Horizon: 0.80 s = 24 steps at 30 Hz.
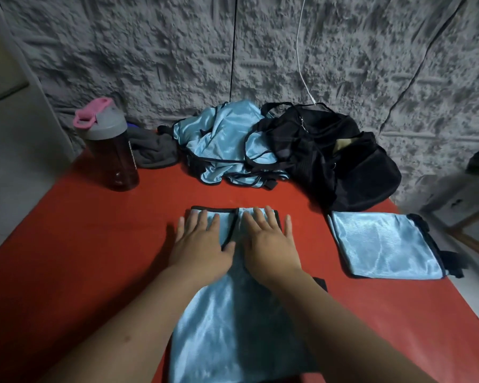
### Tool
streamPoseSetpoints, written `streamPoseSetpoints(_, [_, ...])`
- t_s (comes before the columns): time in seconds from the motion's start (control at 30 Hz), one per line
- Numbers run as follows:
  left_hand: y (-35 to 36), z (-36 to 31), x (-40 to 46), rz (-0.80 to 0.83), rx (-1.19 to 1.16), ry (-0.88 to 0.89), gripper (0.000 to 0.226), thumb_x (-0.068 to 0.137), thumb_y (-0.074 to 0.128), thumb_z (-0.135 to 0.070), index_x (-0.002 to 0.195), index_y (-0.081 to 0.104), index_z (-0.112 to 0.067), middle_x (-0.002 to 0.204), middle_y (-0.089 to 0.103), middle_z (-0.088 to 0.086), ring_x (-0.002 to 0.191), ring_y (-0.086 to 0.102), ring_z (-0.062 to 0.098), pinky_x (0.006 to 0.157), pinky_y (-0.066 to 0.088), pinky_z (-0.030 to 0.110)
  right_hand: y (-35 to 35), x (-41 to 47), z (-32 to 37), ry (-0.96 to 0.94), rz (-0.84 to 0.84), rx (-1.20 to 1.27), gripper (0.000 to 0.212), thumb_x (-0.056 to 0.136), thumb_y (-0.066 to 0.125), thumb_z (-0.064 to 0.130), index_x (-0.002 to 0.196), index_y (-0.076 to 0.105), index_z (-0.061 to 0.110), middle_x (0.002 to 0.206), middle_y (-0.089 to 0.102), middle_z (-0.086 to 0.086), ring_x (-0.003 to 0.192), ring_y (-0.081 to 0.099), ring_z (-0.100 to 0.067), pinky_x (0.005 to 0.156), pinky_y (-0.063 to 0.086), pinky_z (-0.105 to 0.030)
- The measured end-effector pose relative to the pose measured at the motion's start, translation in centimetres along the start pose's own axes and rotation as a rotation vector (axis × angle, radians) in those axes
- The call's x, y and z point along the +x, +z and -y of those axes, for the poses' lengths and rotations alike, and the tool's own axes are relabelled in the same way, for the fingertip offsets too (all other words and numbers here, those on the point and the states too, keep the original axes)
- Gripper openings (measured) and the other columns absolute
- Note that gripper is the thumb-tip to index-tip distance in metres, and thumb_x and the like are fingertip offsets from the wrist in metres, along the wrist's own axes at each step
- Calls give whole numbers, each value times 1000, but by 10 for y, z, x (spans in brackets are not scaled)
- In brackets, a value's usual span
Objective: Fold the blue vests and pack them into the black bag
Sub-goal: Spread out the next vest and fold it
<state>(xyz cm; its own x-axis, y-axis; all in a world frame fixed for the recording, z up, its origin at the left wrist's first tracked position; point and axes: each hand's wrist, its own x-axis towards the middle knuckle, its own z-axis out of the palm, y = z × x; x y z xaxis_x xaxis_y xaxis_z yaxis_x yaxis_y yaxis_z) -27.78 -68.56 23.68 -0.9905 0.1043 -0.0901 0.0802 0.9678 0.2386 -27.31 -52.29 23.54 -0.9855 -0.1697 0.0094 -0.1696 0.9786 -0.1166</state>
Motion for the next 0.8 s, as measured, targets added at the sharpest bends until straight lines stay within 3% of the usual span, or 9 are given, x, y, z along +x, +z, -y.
streamPoseSetpoints(0.1, [11, 6, 9, 1, -24, 11, 65, 104, 26, -49, 161, 12, -22, 170, 5, -1, 155, -4, 15, 125, -6, 46, 7, 7, 5, -11, 57, 51, 64, 103, 12, 45, 163, 4, 23, 171, 1, -1, 157, -9, -21, 126, -5, -48])
streamPoseSetpoints(0.23, [22, 19, 7, -11, 13, -88, 74, 95, 16, -66, 161, 4, -33, 168, -4, -14, 154, -10, 7, 123, -11, 48, 22, 3, -2, 15, 139, 64, 62, 104, 14, 53, 162, 4, 33, 171, -5, 3, 155, -16, -15, 125, -6, -50])
streamPoseSetpoints(0.43, [13, 32, 11, 26, -7, -266, 76, 95, 9, -68, 161, -2, -33, 169, -9, -11, 154, -16, 20, 121, -13, 55, 17, 3, 1, 21, 136, 75, 61, 105, 11, 51, 162, -1, 33, 171, -6, 3, 155, -17, -16, 123, -11, -55])
streamPoseSetpoints(0.5, [2, 35, 8, 25, -51, -258, 72, 98, 11, -63, 161, -2, -31, 169, -11, -6, 154, -18, 23, 122, -12, 56, 9, 0, 4, 6, 77, 97, 60, 107, 14, 46, 163, 0, 29, 171, -2, 2, 156, -15, -20, 122, -14, -57])
streamPoseSetpoints(0.57, [-10, 30, -4, -95, -44, -175, 68, 101, 12, -55, 162, 1, -26, 169, -9, -3, 154, -17, 23, 123, -11, 54, -5, -4, 12, -31, -17, 61, 62, 106, 25, 35, 163, 3, 20, 171, 4, -2, 157, -8, -23, 123, -12, -54])
streamPoseSetpoints(0.67, [-8, 5, -52, -284, -19, 38, 68, 97, 16, -39, 160, 18, -14, 169, 11, 5, 156, 1, 26, 125, 0, 50, -14, -30, 33, -78, -33, 76, 67, 101, 29, 27, 162, 7, 11, 170, 9, -10, 157, -1, -25, 126, -6, -47])
streamPoseSetpoints(0.73, [13, -6, -90, -244, 39, 147, 73, 85, 21, -26, 156, 34, -10, 164, 27, 9, 154, 19, 27, 122, 11, 50, -4, -61, 44, -116, -25, 36, 71, 93, 20, 31, 160, 18, 8, 167, 21, -14, 157, 10, -29, 126, 4, -48])
streamPoseSetpoints(0.8, [37, -3, -110, -150, 77, 116, 73, 81, 27, -24, 149, 47, -9, 160, 38, 10, 148, 35, 27, 116, 20, 53, 11, -86, 42, -100, 5, 12, 73, 89, 22, 36, 155, 38, 8, 159, 40, -14, 152, 28, -31, 122, 18, -49])
